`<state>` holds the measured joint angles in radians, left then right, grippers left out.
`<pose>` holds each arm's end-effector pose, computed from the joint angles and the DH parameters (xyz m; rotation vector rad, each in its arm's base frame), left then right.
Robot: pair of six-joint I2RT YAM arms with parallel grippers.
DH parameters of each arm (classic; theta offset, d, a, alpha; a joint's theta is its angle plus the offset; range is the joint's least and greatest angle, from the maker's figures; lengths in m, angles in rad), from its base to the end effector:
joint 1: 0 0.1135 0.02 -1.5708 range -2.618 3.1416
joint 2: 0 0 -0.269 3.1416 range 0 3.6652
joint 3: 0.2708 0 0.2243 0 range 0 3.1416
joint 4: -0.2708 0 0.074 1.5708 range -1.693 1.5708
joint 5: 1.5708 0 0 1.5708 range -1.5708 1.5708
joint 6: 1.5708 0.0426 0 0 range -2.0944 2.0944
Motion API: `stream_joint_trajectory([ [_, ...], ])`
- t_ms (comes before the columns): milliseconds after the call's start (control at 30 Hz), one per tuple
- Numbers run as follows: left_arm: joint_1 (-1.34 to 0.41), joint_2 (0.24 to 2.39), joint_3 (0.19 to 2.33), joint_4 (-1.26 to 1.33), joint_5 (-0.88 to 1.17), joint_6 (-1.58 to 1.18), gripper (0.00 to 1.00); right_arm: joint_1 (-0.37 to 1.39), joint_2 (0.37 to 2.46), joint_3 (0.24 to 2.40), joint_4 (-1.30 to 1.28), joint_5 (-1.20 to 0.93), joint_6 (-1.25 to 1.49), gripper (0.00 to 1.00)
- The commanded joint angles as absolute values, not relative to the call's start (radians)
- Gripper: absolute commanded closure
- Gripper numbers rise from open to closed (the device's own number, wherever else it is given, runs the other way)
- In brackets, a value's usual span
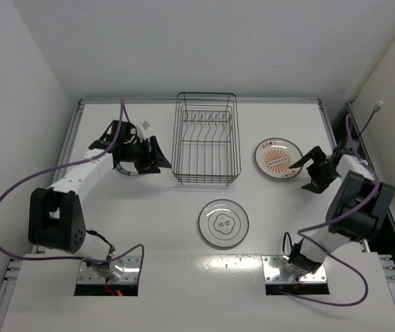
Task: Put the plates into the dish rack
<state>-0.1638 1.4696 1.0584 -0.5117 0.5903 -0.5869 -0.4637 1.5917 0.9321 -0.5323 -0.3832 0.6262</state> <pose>0.2733 -0.0692 0.2625 -0.2820 2.5576 -1.0392 0.2532 -0.1088 0.1920 1.3336 2.3966 0.5725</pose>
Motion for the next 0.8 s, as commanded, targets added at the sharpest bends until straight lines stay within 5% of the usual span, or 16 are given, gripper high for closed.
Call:
stream_joint_trajectory([
  [0,-0.170,1.443,1.055,-0.502,0.604,-0.541,0.48,-0.508,1.713,0.966,-0.423,-0.530,0.585,0.12],
  [233,-0.149,1.453,1.055,-0.520,0.595,-0.532,0.48,-0.529,1.946,1.118,-0.437,-0.583,0.548,0.18],
  [633,-0.097,1.503,1.055,-0.540,0.586,-0.541,0.48,-0.500,2.094,1.330,-0.505,-0.581,0.557,0.92],
  [767,-0.088,1.522,1.087,-0.552,0.575,-0.541,0.48,-0.500,2.013,1.339,-0.535,-0.532,0.505,1.00],
])
